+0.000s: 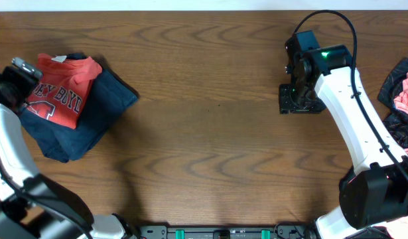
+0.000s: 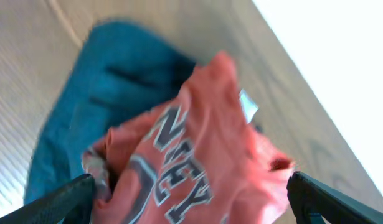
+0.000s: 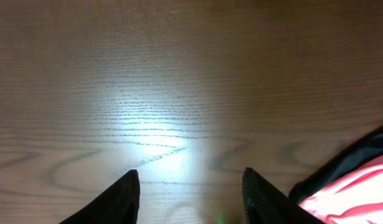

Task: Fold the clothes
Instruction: 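Carry the folded coral shirt with the left gripper onto the denim, then lower the coral shirt onto the denim and release the left gripper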

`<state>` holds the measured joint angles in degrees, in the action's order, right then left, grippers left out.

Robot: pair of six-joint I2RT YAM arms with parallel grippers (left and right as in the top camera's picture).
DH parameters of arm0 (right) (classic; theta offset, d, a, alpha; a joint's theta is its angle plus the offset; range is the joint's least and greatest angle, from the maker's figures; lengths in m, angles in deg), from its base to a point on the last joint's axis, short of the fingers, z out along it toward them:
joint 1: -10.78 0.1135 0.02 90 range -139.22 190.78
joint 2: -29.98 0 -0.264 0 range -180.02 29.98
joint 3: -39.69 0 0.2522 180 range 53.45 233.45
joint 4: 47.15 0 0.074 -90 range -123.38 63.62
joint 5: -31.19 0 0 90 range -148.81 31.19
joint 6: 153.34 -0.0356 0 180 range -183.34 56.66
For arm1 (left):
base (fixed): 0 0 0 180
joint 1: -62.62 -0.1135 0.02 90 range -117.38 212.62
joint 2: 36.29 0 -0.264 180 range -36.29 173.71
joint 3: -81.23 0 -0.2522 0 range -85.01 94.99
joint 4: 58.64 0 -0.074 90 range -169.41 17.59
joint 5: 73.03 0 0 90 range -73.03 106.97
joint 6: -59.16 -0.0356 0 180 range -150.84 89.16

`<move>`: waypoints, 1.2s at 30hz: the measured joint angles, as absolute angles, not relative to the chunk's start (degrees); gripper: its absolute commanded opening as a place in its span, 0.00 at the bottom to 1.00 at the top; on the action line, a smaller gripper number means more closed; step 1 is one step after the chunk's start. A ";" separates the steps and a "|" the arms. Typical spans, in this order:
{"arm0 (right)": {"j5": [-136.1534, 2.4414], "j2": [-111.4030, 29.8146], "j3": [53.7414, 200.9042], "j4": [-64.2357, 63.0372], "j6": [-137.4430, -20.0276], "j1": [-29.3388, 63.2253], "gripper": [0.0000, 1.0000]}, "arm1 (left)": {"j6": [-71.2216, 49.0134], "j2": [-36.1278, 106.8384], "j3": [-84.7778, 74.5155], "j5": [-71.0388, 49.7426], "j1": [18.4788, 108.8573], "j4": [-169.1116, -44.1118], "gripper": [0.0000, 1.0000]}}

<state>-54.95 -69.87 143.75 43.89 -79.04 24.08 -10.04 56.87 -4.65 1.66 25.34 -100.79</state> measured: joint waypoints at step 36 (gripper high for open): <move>-54.95 -69.87 143.75 45.03 -79.00 24.08 0.59 | -8.38 72.48 -4.02 0.59 22.11 -102.40 0.98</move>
<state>-54.95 -69.87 143.75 45.03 -79.00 24.08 -8.38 72.48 -4.02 0.59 22.11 -102.40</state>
